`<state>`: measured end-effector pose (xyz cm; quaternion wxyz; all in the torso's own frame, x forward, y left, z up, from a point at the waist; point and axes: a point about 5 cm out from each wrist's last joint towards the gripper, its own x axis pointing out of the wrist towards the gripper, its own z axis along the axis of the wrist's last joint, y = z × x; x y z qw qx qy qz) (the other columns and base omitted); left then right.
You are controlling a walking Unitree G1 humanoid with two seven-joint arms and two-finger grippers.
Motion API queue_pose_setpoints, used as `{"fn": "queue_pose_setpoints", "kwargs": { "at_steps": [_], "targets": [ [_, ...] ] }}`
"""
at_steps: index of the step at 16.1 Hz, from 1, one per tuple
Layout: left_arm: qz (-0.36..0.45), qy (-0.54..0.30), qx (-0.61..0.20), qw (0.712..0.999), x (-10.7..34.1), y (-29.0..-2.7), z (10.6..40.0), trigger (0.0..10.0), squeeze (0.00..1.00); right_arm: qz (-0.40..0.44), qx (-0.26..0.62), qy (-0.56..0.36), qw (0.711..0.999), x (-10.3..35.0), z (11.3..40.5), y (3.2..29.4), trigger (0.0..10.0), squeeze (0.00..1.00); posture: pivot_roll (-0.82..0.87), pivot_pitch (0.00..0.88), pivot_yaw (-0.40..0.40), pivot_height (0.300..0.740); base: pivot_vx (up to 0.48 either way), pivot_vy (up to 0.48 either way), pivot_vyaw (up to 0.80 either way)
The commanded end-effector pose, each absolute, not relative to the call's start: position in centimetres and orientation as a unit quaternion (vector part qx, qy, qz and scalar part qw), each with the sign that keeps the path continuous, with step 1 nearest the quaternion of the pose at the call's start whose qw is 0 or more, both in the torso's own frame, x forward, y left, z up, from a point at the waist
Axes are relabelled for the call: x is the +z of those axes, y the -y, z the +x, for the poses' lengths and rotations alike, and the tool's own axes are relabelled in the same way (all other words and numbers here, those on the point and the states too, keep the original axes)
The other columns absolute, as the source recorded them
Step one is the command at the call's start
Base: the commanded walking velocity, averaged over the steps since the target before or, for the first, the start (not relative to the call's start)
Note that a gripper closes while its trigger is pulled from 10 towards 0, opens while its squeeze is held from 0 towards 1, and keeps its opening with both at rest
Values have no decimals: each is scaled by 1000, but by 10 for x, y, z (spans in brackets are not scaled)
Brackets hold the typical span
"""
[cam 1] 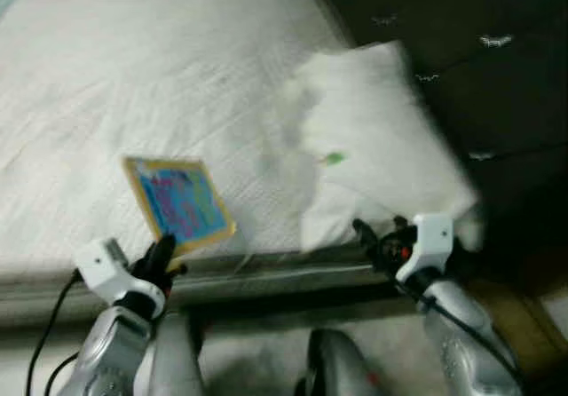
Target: Clean up the room
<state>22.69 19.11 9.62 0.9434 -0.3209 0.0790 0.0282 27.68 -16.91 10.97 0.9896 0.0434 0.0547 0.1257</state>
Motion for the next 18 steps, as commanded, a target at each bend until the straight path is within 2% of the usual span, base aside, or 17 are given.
{"fn": "queue_pose_setpoints", "kwargs": {
  "at_steps": [1,3,9,13,18],
  "targets": [
    [-312,-74,32,947,99,-193,224,10000,0,45,126,-65,989,106,270,171,10000,0,-60,238,-91,605,0,0,0],
    [-307,-70,31,949,101,-193,224,10000,0,45,132,-73,988,104,266,170,10000,0,-61,254,-97,605,0,0,0],
    [-309,-59,30,949,105,-192,225,10000,0,43,136,-79,987,105,262,170,10000,0,-70,271,-100,533,0,0,0],
    [-317,-41,22,947,111,-192,226,10000,0,43,134,-80,987,105,264,171,10000,0,-68,268,-102,533,0,0,0],
    [-321,-30,18,947,114,-193,229,10000,0,43,132,-78,987,106,265,170,10000,0,-67,270,-100,533,274,0,0]
  ]
}}
